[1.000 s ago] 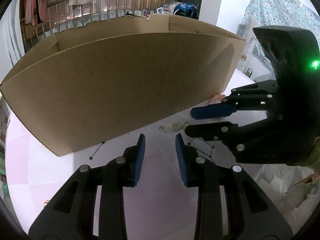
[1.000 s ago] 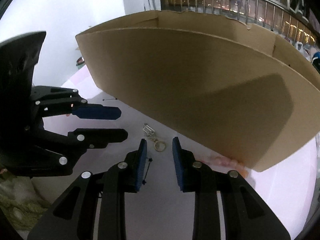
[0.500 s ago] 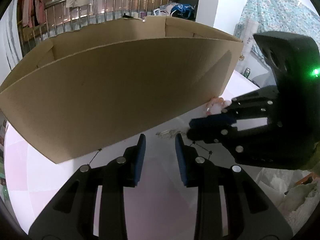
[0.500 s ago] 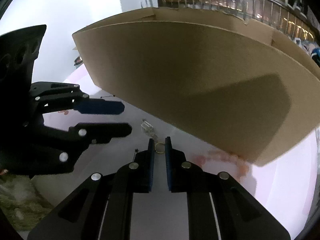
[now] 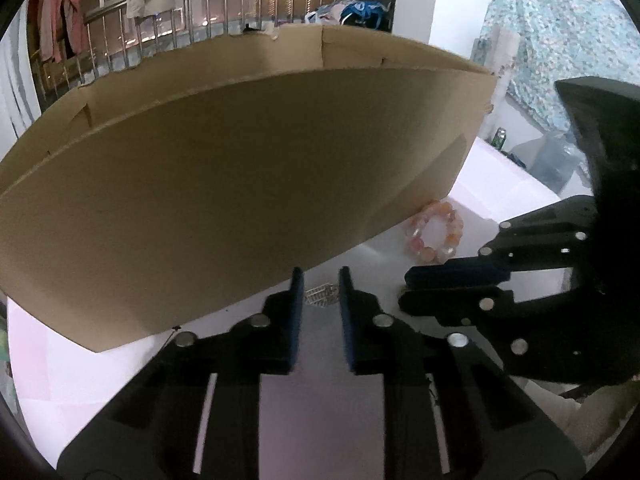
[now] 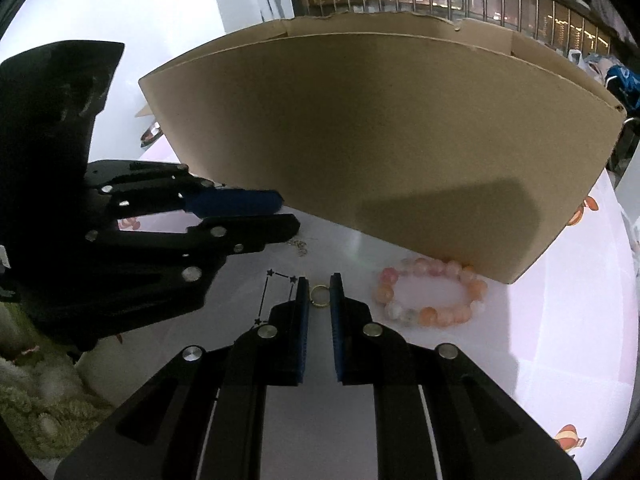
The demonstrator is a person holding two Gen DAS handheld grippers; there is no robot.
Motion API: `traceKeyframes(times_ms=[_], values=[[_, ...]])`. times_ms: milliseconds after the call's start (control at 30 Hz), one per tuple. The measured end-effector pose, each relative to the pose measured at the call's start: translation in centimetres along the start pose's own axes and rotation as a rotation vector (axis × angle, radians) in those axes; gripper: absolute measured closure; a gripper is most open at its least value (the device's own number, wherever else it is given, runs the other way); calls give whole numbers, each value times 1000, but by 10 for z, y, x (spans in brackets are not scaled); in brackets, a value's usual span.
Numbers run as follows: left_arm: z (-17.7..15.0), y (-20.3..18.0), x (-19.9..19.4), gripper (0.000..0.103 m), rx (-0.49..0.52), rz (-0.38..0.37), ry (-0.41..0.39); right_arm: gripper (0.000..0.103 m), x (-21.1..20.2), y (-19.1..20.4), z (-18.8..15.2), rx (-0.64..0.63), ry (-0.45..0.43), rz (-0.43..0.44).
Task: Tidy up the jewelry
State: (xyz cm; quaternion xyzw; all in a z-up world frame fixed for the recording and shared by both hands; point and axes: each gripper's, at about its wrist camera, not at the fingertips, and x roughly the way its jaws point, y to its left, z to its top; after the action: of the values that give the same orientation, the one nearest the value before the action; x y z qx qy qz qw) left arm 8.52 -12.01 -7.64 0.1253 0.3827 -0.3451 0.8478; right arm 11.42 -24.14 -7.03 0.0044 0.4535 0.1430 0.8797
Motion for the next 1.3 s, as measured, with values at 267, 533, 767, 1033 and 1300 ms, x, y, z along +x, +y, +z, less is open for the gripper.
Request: traceKeyframes(times_ms=[267, 533, 767, 1033, 1300], values=[[0, -4, 2, 91, -8, 38, 18, 92, 4, 1, 6, 4, -6, 8], [-3, -4, 0, 91, -2, 56, 29, 92, 8, 4, 8, 11, -14, 10], [1, -8, 4, 91, 21, 71, 26, 92, 10, 4, 8, 11, -16, 9], [-1, -7, 2, 91, 16, 61, 29, 92, 13, 5, 10, 12, -16, 9], [-13, -9, -8, 101, 25, 66, 36, 92, 11, 4, 7, 13, -17, 10]])
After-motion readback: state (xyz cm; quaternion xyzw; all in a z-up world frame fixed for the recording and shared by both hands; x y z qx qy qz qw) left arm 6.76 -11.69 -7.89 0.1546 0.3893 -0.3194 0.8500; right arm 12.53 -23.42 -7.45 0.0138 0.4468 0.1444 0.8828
